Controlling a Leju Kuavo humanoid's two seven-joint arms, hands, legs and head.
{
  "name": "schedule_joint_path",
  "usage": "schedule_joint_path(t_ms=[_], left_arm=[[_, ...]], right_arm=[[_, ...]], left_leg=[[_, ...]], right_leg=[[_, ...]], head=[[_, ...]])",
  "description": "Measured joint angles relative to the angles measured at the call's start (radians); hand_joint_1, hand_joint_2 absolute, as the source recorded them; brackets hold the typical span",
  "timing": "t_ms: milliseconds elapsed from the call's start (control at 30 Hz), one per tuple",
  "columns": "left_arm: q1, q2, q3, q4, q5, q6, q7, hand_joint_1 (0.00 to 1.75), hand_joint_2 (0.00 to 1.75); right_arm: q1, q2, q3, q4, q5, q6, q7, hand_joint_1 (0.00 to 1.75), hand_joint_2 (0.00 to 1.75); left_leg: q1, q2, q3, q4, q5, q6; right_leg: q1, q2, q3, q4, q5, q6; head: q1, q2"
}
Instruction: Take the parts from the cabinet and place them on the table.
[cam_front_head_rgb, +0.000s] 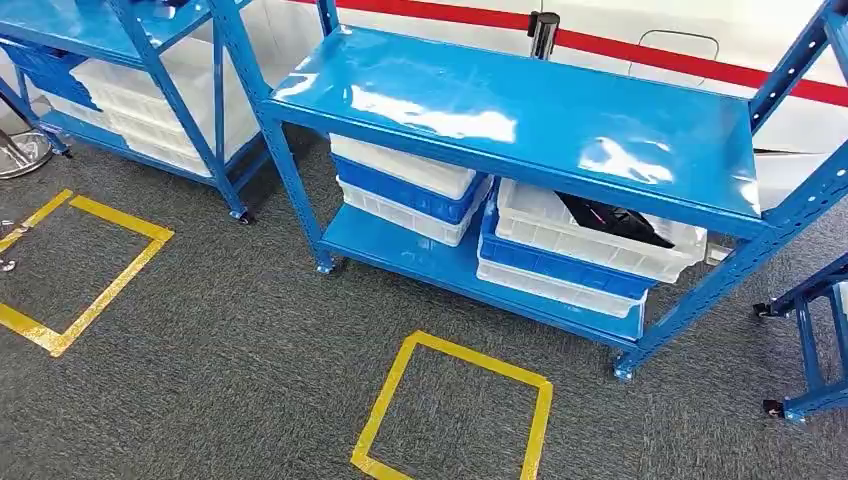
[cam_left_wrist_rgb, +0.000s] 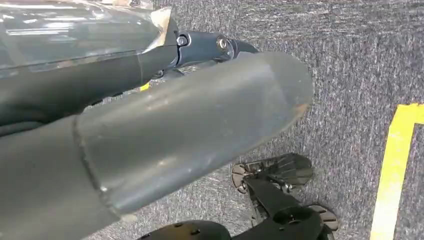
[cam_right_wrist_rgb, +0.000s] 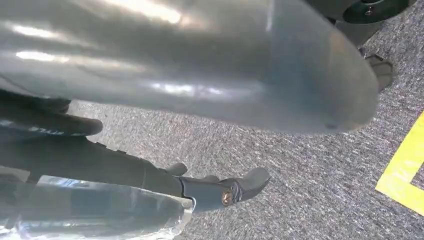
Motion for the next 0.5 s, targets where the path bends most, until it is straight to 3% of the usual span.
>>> schedule_joint_path(t_ms=[33,67,100,133,167,233,267,300,367,400,433,467,500], left_arm=[[0.0,0.001,0.0,-0.001,0.0,0.0,0.0,0.0,0.0],[-0.001,0.0,0.0,-0.002,0.0,0.0,0.0,0.0,0.0],[-0.002,0.0,0.0,-0.002,0.0,0.0,0.001,0.0,0.0],[-0.003,-0.002,0.0,-0.002,0.0,0.0,0.002,0.0,0.0],[-0.004,-0.002,0.0,-0.002,0.0,0.0,0.002,0.0,0.0],[-0.004,-0.002,0.0,-0.002,-0.001,0.0,0.003,0.0,0.0],[-0.004,-0.003,0.0,-0.002,-0.002,-0.001,0.003,0.0,0.0],[-0.004,-0.003,0.0,-0.002,-0.002,-0.002,0.003,0.0,0.0],[-0.004,-0.005,0.0,-0.002,-0.008,-0.002,0.004,0.0,0.0],[-0.004,-0.005,0.0,-0.002,-0.009,-0.002,0.004,0.0,0.0],[-0.004,-0.001,0.0,-0.003,-0.01,-0.002,0.006,0.0,0.0],[-0.006,0.001,0.0,-0.002,-0.01,-0.002,0.007,0.0,0.0],[-0.006,0.001,0.0,-0.003,-0.011,-0.001,0.008,0.0,0.0]], right_arm=[[0.0,0.003,0.0,0.0,0.0,0.0,0.0,0.0,0.0],[0.0,0.003,0.0,0.0,0.0,0.0,0.0,0.0,0.0],[-0.001,0.003,0.0,-0.002,0.0,-0.001,-0.001,0.0,0.0],[0.0,0.002,0.0,-0.002,0.0,0.0,-0.002,0.0,0.0],[0.0,0.003,-0.001,-0.001,0.0,0.0,-0.002,0.0,0.0],[0.0,0.002,-0.001,-0.002,0.0,0.0,-0.002,0.0,0.0],[0.003,0.002,-0.002,-0.001,-0.001,-0.001,-0.002,0.0,0.0],[0.006,0.001,-0.002,-0.001,-0.001,-0.001,-0.002,0.0,0.0],[0.007,-0.001,-0.003,-0.001,-0.002,-0.001,-0.002,0.0,0.0],[0.005,-0.001,-0.003,-0.002,-0.002,0.0,-0.002,0.0,0.0],[0.001,0.003,-0.003,-0.001,-0.002,0.0,-0.002,0.0,0.0],[0.001,0.005,-0.003,-0.002,-0.002,-0.001,-0.002,0.0,0.0],[-0.003,0.006,-0.003,-0.002,-0.002,-0.001,-0.002,0.0,0.0]], left_leg=[[-0.002,-0.001,0.0,0.003,0.0,0.003],[-0.003,0.0,0.006,-0.015,0.008,0.015],[0.016,0.007,0.032,-0.063,0.034,0.024],[0.011,0.013,0.047,-0.083,0.04,0.025],[0.014,0.018,0.05,-0.089,0.045,0.031],[0.017,0.032,0.049,-0.088,0.042,0.024],[0.018,0.036,0.049,-0.087,0.04,0.02],[0.022,0.042,0.051,-0.085,0.037,0.014],[0.037,0.056,0.055,-0.069,0.021,-0.009],[0.044,0.065,0.053,-0.045,0.005,-0.027],[0.04,0.074,0.04,-0.025,-0.013,-0.044],[0.038,0.082,0.035,-0.001,-0.033,-0.054],[0.037,0.083,0.035,-0.003,-0.033,-0.055]], right_leg=[[-0.01,-0.001,0.002,-0.01,0.007,0.008],[-0.007,0.001,0.008,-0.022,0.012,0.014],[0.004,0.0,0.006,-0.02,0.013,0.014],[0.003,0.001,-0.004,0.003,0.0,0.012],[0.0,0.003,-0.036,0.065,-0.029,0.006],[-0.014,0.003,-0.115,0.216,-0.084,0.01],[-0.02,0.003,-0.143,0.266,-0.094,0.019],[-0.027,0.002,-0.148,0.268,-0.086,0.032],[-0.045,-0.008,-0.086,0.136,-0.02,0.074],[-0.055,-0.039,-0.035,0.035,0.022,0.098],[-0.049,-0.064,-0.028,0.028,0.008,0.093],[-0.051,-0.046,-0.026,0.02,0.007,0.072],[-0.05,-0.04,-0.03,0.033,0.002,0.055]], head=[[0.0,0.0],[-0.002,0.0],[-0.002,0.0],[0.003,0.0],[0.006,0.0],[0.006,0.0],[0.005,0.0],[0.006,0.0],[0.006,0.0],[0.007,0.0],[0.009,0.0],[0.013,0.0],[0.009,0.0]])
